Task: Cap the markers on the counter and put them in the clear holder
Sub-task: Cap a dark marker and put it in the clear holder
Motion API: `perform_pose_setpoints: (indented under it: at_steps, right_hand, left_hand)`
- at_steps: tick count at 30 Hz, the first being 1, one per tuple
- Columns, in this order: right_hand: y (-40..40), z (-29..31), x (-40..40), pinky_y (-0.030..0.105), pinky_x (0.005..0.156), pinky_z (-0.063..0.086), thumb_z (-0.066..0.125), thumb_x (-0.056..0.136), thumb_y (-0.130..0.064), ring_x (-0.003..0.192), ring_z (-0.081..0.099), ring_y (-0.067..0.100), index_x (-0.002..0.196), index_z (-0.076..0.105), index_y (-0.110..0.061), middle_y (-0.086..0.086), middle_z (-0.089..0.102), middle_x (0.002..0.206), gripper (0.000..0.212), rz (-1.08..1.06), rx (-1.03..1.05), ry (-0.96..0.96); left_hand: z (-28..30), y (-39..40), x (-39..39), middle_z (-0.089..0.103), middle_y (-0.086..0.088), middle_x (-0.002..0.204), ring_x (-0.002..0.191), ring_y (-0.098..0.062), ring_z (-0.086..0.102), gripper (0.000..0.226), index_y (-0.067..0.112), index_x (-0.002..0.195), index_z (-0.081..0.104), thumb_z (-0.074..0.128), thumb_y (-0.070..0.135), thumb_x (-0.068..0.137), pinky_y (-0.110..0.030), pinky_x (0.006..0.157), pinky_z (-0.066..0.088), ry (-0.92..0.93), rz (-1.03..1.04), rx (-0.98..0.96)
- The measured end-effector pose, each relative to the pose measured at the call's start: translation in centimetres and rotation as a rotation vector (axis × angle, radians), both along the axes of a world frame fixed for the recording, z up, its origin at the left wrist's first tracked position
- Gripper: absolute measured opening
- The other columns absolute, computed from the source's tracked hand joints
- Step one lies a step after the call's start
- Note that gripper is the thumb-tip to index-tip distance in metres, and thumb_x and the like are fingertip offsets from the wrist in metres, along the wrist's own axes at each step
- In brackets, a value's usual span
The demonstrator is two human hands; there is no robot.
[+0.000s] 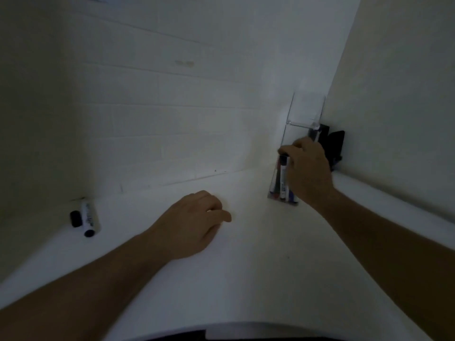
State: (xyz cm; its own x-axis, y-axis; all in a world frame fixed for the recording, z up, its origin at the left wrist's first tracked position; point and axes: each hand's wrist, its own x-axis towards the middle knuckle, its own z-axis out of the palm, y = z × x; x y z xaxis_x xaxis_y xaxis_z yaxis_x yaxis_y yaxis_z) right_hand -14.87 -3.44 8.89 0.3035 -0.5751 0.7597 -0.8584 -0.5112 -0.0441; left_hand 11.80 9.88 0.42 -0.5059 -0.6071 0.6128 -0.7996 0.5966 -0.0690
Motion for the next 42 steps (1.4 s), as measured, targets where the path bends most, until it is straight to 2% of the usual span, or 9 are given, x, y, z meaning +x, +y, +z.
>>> perform_pose_setpoints:
  at_steps: [5, 9, 15, 22, 25, 30, 33, 36, 42]
  right_hand:
    - [4.0, -3.9, 8.2, 0.030, 0.080, 0.045, 0.056, 0.084, -0.002, 0.085, 0.050, 0.013, 0.107, 0.071, -0.018, 0.001, 0.057, 0.104, 0.032, 0.376, 0.244, -0.063]
    - [7.8, -6.4, 15.3, 0.030, 0.081, 0.050, 0.051, 0.082, -0.014, 0.083, 0.060, 0.019, 0.106, 0.073, -0.017, 0.003, 0.063, 0.103, 0.033, 0.635, 0.393, 0.010]
    - [13.0, -8.1, 25.1, 0.035, 0.093, 0.050, 0.060, 0.094, -0.034, 0.105, 0.057, 0.027, 0.135, 0.059, -0.026, 0.005, 0.055, 0.120, 0.042, 0.916, 0.539, 0.201]
    - [12.7, -7.5, 27.0, 0.036, 0.077, 0.047, 0.054, 0.095, -0.043, 0.089, 0.057, 0.032, 0.102, 0.066, -0.023, 0.005, 0.050, 0.096, 0.024, 0.860, 0.452, 0.325]
    - [10.4, -7.1, 24.9, 0.035, 0.073, 0.043, 0.045, 0.097, -0.048, 0.099, 0.062, 0.034, 0.111, 0.059, -0.025, 0.009, 0.057, 0.100, 0.030, 0.629, 0.470, 0.348]
    - [6.6, -6.3, 18.5, 0.034, 0.073, 0.044, 0.039, 0.100, -0.054, 0.099, 0.065, 0.031, 0.119, 0.056, -0.033, 0.007, 0.067, 0.109, 0.033, 0.372, 0.508, 0.382]
    - [5.1, -6.8, 14.9, 0.031, 0.065, 0.036, 0.044, 0.099, -0.050, 0.085, 0.064, 0.031, 0.090, 0.050, -0.028, 0.000, 0.060, 0.081, 0.024, 0.332, 0.475, 0.291]
    - [4.5, -7.5, 13.5, 0.033, 0.059, 0.033, 0.052, 0.097, -0.044, 0.066, 0.052, 0.026, 0.070, 0.036, -0.023, -0.006, 0.042, 0.060, 0.037, 0.344, 0.514, 0.123]
    - [3.0, -8.0, 13.4, 0.040, 0.056, 0.044, 0.046, 0.103, -0.035, 0.056, 0.057, 0.022, 0.106, 0.041, -0.036, 0.004, 0.061, 0.064, 0.006, 0.500, 0.681, -0.384]
  left_hand:
    - [3.1, 0.3, 3.2, 0.067, -0.003, 0.103, 0.094, -0.027, 0.059, 0.026, 0.023, 0.109, 0.072, 0.062, 0.015, 0.086, -0.036, 0.083, 0.048, 0.135, 0.229, -0.070]
    - [6.1, 1.7, 9.4, 0.064, -0.002, 0.097, 0.090, -0.023, 0.058, 0.026, 0.026, 0.106, 0.071, 0.058, 0.015, 0.087, -0.030, 0.085, 0.043, 0.427, 0.569, -0.154]
    - [8.5, 4.4, 16.4, 0.064, 0.000, 0.089, 0.077, -0.023, 0.061, 0.033, 0.029, 0.101, 0.069, 0.046, 0.010, 0.086, -0.028, 0.069, 0.048, 0.800, 0.934, 0.026]
    - [6.7, 5.4, 18.8, 0.067, -0.008, 0.105, 0.097, -0.030, 0.062, 0.023, 0.027, 0.087, 0.064, 0.051, 0.008, 0.083, -0.037, 0.087, 0.054, 0.752, 1.128, 0.328]
    - [6.9, 5.3, 18.6, 0.070, -0.012, 0.102, 0.099, -0.030, 0.063, 0.016, 0.019, 0.085, 0.069, 0.059, 0.007, 0.086, -0.039, 0.090, 0.054, 0.679, 1.119, 0.540]
    - [7.5, 6.3, 17.4, 0.071, -0.003, 0.086, 0.076, -0.018, 0.066, 0.009, 0.022, 0.098, 0.069, 0.068, 0.019, 0.089, -0.024, 0.062, 0.049, 0.374, 1.080, 0.914]
    - [7.5, 6.5, 17.1, 0.064, -0.003, 0.073, 0.060, -0.018, 0.061, 0.032, 0.026, 0.100, 0.066, 0.065, 0.002, 0.080, -0.023, 0.051, 0.046, 0.297, 1.037, 1.008]
    - [7.3, 6.0, 16.6, 0.063, -0.003, 0.088, 0.067, -0.016, 0.061, 0.036, 0.028, 0.103, 0.066, 0.068, 0.003, 0.078, -0.026, 0.059, 0.052, 0.210, 1.002, 0.988]
    - [6.5, 3.2, 12.5, 0.068, 0.009, 0.099, 0.081, -0.008, 0.070, 0.028, 0.036, 0.102, 0.069, 0.072, 0.015, 0.083, -0.032, 0.077, 0.061, 0.406, 0.798, 0.836]
